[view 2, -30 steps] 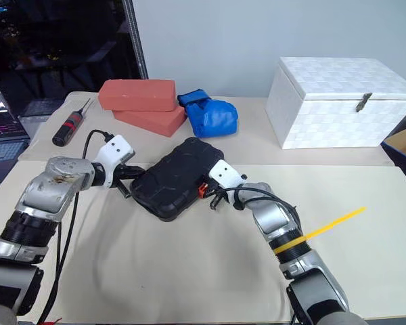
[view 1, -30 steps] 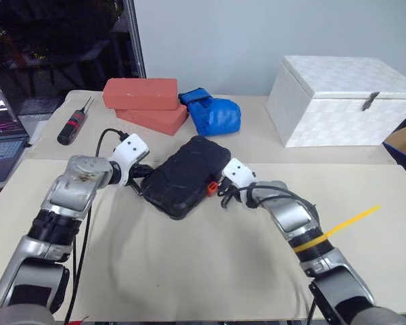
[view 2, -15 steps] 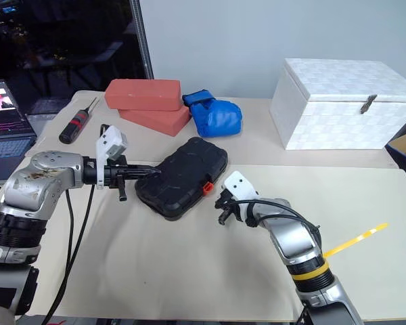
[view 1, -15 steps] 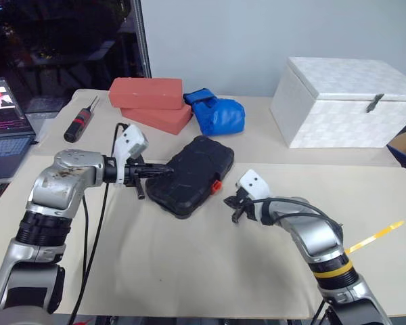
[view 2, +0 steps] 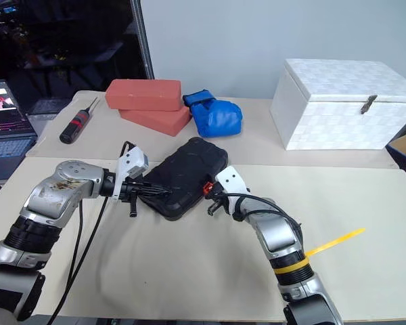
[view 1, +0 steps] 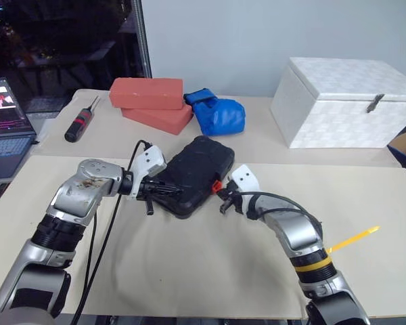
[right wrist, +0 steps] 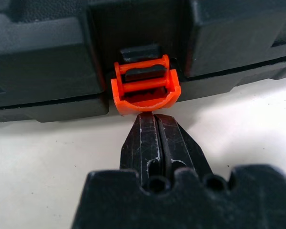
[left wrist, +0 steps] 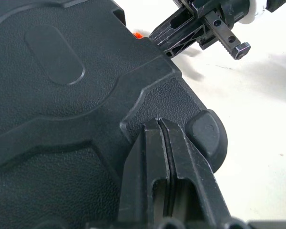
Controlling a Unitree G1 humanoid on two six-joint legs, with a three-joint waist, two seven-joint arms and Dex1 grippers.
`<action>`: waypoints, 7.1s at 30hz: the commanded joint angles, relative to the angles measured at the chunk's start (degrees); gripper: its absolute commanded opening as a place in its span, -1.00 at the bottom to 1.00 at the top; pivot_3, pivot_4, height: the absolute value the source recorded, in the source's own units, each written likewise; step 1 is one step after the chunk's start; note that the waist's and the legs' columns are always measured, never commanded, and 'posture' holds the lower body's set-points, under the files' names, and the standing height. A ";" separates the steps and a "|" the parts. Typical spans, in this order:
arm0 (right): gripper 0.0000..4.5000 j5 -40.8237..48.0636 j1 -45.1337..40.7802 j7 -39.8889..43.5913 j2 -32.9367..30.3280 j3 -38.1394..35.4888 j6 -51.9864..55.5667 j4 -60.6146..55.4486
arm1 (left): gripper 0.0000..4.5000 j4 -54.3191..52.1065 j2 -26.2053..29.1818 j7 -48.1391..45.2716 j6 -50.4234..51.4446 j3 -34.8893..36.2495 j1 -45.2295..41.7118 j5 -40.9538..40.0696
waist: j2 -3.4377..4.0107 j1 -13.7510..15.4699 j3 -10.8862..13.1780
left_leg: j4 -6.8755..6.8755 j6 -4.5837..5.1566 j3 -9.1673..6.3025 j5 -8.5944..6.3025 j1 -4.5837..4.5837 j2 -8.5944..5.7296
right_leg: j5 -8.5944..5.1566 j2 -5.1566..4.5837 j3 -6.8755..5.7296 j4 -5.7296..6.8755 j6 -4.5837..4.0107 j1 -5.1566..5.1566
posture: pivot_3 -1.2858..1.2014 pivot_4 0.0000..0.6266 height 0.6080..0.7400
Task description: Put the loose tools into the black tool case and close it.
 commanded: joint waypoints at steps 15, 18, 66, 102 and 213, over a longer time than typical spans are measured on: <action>-1.00 6.95 2.72 -2.95 3.99 -6.34 4.15 -12.05 | -0.97 1.09 -0.61 0.70 -2.05 -2.44 3.35 3.26 | 0.01 -0.94 -0.01 | 0.00 0.09 -0.07 0.05 0.51 0.08 | 0.06 0.13 -0.01 -0.02 -0.07 0.49 | 0.03 -0.52 1.00; -1.00 7.07 4.49 -2.99 2.07 -5.66 5.77 -13.69 | -0.97 0.42 -0.63 0.96 -1.66 -2.27 3.48 3.26 | 0.01 -0.88 -0.01 | 0.00 0.09 -0.07 0.05 0.60 0.07 | 0.05 0.10 -0.01 -0.13 -0.04 0.67 | 0.03 -0.52 1.00; -1.00 1.81 6.30 -8.51 4.49 -0.73 1.08 -8.20 | -0.97 -1.80 -1.48 2.89 1.00 -2.31 5.15 3.40 | 0.02 -1.08 -0.01 | -0.14 0.14 -0.09 0.07 0.68 0.06 | 0.08 0.09 0.00 -0.34 -0.05 0.71 | 0.03 -0.52 1.00; -1.00 3.72 3.76 -11.35 11.99 -2.54 -6.65 -7.59 | -0.97 -2.47 -1.96 2.67 0.93 -2.81 6.27 3.38 | 0.04 -1.27 -0.01 | -0.27 0.14 -0.10 0.07 0.64 0.08 | 0.09 0.09 0.00 -0.43 -0.09 0.63 | 0.03 -0.52 1.00; -0.98 3.77 -7.07 10.24 -6.18 3.54 -6.20 5.45 | -1.00 -2.99 -1.39 4.07 0.62 -2.99 8.43 4.18 | 0.18 -0.97 -0.13 | -0.98 0.15 -0.06 0.08 0.87 0.05 | 0.04 0.10 -0.01 -0.96 -0.07 0.84 | 0.03 -0.52 1.00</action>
